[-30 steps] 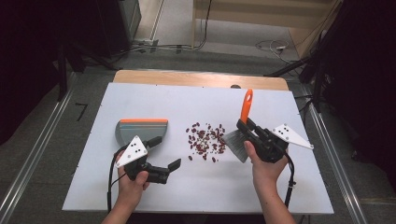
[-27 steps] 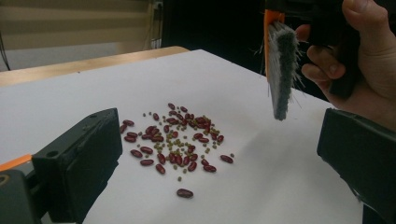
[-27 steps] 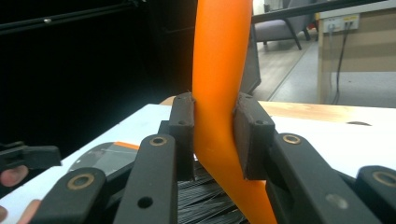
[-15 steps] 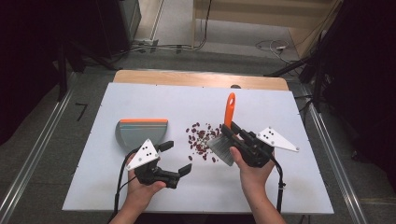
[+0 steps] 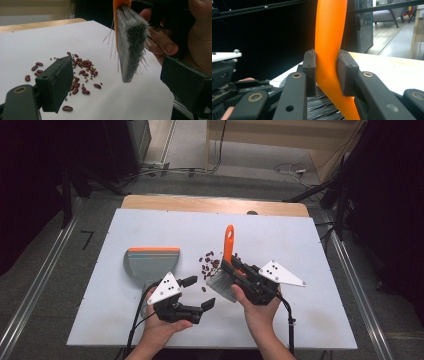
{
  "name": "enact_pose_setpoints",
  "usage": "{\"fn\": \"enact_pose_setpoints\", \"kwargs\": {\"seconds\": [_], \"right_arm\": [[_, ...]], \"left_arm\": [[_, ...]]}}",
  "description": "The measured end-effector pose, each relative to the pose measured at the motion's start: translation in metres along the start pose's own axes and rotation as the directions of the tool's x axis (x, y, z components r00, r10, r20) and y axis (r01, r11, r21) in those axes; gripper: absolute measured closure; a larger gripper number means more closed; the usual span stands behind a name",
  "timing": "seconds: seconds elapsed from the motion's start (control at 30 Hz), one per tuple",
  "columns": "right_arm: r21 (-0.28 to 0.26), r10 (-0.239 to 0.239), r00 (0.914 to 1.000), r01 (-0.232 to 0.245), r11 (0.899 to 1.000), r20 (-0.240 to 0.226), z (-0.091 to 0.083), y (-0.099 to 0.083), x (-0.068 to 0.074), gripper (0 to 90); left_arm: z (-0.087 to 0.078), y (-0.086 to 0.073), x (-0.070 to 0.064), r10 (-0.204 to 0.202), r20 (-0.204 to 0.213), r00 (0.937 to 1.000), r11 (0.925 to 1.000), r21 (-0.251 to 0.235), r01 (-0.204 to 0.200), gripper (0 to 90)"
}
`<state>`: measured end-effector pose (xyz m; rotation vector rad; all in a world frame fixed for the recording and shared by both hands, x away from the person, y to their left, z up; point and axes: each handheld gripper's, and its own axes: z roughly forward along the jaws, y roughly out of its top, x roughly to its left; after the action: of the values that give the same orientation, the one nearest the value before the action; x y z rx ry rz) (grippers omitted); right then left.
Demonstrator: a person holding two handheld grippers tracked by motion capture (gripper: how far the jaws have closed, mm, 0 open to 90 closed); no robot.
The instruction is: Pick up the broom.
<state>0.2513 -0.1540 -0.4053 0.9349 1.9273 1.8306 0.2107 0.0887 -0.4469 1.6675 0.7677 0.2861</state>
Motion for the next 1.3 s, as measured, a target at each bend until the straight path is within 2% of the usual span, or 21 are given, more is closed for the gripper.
{"fn": "enact_pose_setpoints", "kwargs": {"seconds": [0.2, 0.3, 0.5, 0.73, 0.93, 1.13, 1.23, 1.3], "right_arm": [[0.012, -0.009, 0.9995, 0.009, 1.000, -0.031, 0.006, -0.004, 0.011, 69.7], [0.015, -0.013, 0.9990, 0.014, 1.000, -0.042, 0.008, -0.005, 0.016, 69.7], [0.020, -0.022, 0.9979, 0.023, 1.000, -0.061, 0.010, -0.006, 0.026, 69.6], [0.019, -0.030, 0.9974, 0.031, 0.999, -0.066, 0.011, -0.007, 0.031, 69.6], [0.010, -0.033, 0.9979, 0.034, 0.999, -0.057, 0.009, -0.006, 0.030, 69.7], [0.011, -0.045, 0.9969, 0.046, 0.999, -0.064, 0.009, -0.006, 0.032, 69.6], [0.030, -0.060, 0.9931, 0.064, 0.998, -0.100, 0.011, -0.003, 0.030, 69.0], [0.052, -0.065, 0.9896, 0.072, 0.996, -0.128, 0.012, -0.001, 0.028, 67.1]], "left_arm": [[0.004, -0.002, -0.005, -0.001, 0.003, 1.0000, 1.0000, 0.007, 0.001, 18.2], [0.009, -0.004, -0.009, 0.015, 0.004, 0.9999, 0.9997, 0.021, -0.015, 25.8], [0.014, -0.007, -0.013, 0.005, -0.004, 1.0000, 0.9994, 0.034, -0.005, 34.3], [0.015, -0.008, -0.011, -0.004, -0.029, 0.9996, 0.9989, 0.046, 0.006, 56.0], [0.015, -0.009, -0.012, 0.001, -0.011, 0.9999, 0.9987, 0.051, 0.000, 75.8], [0.013, -0.008, -0.009, 0.002, -0.013, 0.9999, 0.9983, 0.058, -0.001, 83.8], [0.010, -0.007, -0.007, 0.019, -0.016, 0.9997, 0.9975, 0.068, -0.018, 84.9], [0.006, -0.005, -0.002, 0.035, -0.003, 0.9994, 0.9961, 0.081, -0.035, 85.3]]}}
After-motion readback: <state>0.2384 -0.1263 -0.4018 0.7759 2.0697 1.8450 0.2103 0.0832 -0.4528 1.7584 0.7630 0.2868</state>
